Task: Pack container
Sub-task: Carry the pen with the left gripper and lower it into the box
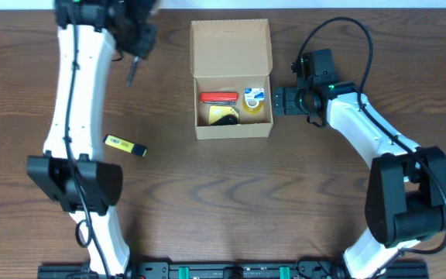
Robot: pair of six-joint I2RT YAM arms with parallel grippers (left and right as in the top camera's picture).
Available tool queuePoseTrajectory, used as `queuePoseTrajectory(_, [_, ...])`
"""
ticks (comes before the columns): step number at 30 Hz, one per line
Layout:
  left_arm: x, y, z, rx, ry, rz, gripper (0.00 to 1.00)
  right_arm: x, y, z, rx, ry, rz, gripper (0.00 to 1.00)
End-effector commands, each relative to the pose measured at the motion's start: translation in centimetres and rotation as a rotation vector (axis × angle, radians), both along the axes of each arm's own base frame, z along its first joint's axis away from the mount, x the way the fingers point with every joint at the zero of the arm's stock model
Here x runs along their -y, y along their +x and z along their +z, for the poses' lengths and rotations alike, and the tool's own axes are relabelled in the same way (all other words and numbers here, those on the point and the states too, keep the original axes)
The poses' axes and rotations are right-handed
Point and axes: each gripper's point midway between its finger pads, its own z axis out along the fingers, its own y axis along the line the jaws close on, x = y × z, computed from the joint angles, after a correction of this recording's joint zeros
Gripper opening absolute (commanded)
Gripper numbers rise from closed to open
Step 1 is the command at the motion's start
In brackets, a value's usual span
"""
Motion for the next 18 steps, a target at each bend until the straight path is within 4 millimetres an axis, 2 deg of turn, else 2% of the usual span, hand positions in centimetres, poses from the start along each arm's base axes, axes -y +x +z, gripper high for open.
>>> queuePoseTrajectory(1, [5.4, -0.9, 0.0, 0.047, 0.061, -0.29, 0.06, 0.1, 0.0, 0.0, -0.003, 0.007, -0.012, 0.99])
queuePoseTrajectory(5, [10.2, -2.1, -1.0, 0.078, 0.138, -0.546, 0.06, 0.1, 0.0, 0.0, -0.003, 0.007, -0.012, 0.99])
queuePoseTrajectory(10, [13.9, -3.3, -3.8, 0.045, 0.171, -0.715, 0.06, 0.1, 0.0, 0.0, -0.003, 0.007, -0.012, 0.99])
queuePoseTrajectory(14, [15.7, -5.1, -5.6, -0.014, 0.135, -0.845, 0.06, 0.1, 0.0, 0.0, -0.003, 0.007, -0.012, 0.99])
queuePoseTrajectory(18, [16.5, -6.5, -6.0, -0.056, 0.066, -0.882, 0.06, 0.1, 0.0, 0.0, -0.003, 0.007, -0.012, 0.99])
